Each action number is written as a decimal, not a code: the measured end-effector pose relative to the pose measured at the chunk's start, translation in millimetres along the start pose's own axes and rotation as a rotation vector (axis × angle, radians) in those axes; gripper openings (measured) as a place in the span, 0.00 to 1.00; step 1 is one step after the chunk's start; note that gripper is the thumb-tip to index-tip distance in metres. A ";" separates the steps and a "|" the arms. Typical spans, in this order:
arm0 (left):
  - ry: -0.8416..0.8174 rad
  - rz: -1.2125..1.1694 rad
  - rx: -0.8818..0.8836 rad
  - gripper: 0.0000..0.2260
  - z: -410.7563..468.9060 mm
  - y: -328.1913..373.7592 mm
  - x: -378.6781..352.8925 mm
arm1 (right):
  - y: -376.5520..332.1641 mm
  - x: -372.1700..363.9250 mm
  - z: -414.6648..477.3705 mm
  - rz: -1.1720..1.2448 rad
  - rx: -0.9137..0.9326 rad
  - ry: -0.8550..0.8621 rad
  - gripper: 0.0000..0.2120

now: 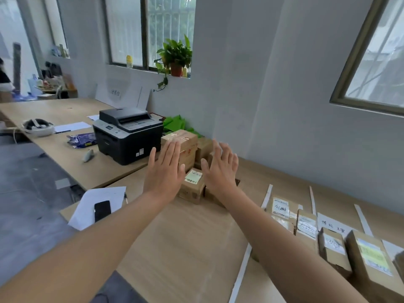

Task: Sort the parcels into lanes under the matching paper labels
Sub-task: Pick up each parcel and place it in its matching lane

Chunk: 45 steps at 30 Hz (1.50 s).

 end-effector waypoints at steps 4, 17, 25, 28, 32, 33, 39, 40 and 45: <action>-0.079 0.008 0.015 0.28 7.0 -37.5 -39.8 | 7.6 -48.0 28.2 0.021 -0.030 -0.051 0.31; -0.212 -0.023 0.133 0.27 95.1 -151.1 -159.3 | 48.6 -182.2 140.3 0.187 -0.240 -0.114 0.31; -0.299 -0.110 0.130 0.27 134.0 -196.1 -247.3 | 112.1 -219.2 177.7 0.101 -0.469 -0.092 0.29; -0.339 -0.157 0.154 0.26 166.9 -214.3 -282.8 | 128.9 -226.3 190.5 0.086 -0.563 -0.061 0.28; -0.350 -0.269 0.151 0.25 212.3 -227.5 -323.3 | 137.8 -244.3 209.3 0.057 -0.636 -0.081 0.28; -0.362 -0.305 0.151 0.25 221.5 -229.3 -334.6 | 138.6 -250.1 213.8 0.056 -0.653 -0.092 0.28; -0.450 -0.591 0.266 0.23 255.0 -240.1 -405.0 | 134.5 -298.1 228.3 0.102 -0.730 -0.195 0.29; -0.467 -0.650 0.306 0.23 257.8 -242.3 -415.7 | 133.0 -307.0 231.0 0.099 -0.734 -0.226 0.29; -0.609 -1.068 0.603 0.20 269.6 -241.5 -451.2 | 140.3 -343.1 258.0 0.270 -0.887 -0.216 0.30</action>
Point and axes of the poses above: each hand's wrist, its own z-axis towards the middle knuckle, its own x-axis out of the back of the hand, y = z × x, the point moved 9 cm from there along z, towards the middle knuckle, and after that the axes turned 4 degrees about z, right-handed, at the moved point
